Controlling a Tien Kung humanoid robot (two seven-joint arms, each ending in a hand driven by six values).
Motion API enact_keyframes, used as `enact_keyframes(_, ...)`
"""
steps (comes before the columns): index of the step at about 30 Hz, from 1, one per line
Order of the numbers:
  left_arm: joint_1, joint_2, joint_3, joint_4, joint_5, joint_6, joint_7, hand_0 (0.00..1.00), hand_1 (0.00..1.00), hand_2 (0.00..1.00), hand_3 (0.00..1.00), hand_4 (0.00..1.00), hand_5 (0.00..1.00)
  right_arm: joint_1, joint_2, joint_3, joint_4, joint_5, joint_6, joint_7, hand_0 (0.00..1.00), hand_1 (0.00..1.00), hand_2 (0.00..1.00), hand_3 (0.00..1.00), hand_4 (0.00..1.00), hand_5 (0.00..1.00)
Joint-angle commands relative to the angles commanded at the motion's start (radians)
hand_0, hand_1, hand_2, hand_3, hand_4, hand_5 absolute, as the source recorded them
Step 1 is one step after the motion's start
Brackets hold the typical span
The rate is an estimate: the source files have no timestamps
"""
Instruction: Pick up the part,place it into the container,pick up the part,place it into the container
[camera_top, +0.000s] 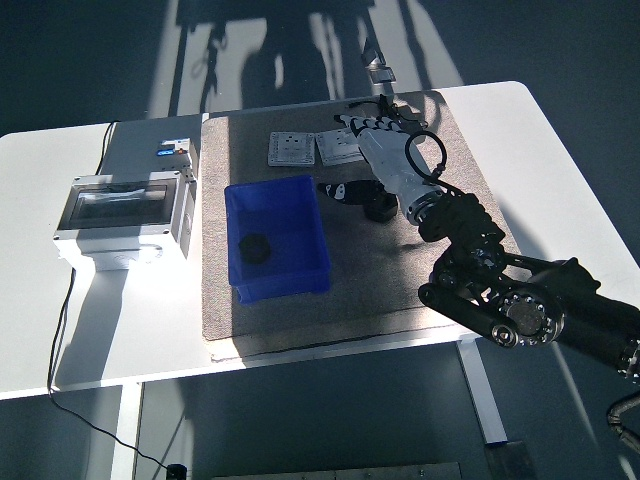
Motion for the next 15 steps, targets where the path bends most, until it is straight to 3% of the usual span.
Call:
enact_keyframes(10,-0.005,-0.003,0.003,0.000,0.001,0.004,-0.008,0.704,0.718,0.742,0.664,0.998,0.998,0.005,0.077,-0.078,-0.261,0.106,0.076,0.017,0.978,0.920,0.927,0.908,0.860,0.424)
enact_keyframes(15,-0.007,-0.003,0.001,0.000,0.005,0.005,-0.011,0.705,0.718,0.740,0.663,0.998,0.998,0.001,0.082,-0.090,-0.342,0.114,0.090,0.018,0.988,0.925,0.931,0.911,0.873,0.436)
